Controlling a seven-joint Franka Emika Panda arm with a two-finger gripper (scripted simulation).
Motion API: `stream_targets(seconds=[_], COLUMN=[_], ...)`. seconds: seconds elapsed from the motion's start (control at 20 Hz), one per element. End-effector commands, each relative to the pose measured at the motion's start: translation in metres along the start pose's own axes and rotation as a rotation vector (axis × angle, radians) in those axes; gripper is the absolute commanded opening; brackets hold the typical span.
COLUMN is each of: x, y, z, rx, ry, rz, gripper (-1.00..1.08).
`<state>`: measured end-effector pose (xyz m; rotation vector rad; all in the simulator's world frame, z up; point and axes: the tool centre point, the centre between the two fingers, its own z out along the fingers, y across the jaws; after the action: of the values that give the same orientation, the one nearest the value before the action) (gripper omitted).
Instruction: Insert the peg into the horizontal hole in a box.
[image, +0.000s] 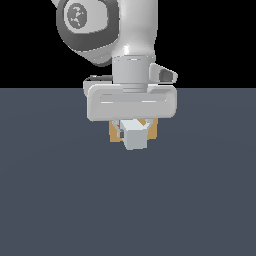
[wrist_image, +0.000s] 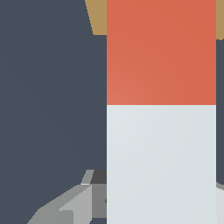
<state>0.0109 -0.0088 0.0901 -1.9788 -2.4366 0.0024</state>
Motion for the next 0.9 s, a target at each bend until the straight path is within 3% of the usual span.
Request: stream_targets(seconds=[0.0,0.85], x=[0.0020,0.0030], y=[0.0035,0.0043], z=[-0.0041,-0.0035], rx=[-0.003,0.001], ry=[-0.001,-0.001], rz=[0.027,0.044], gripper=[-1.00,-1.00])
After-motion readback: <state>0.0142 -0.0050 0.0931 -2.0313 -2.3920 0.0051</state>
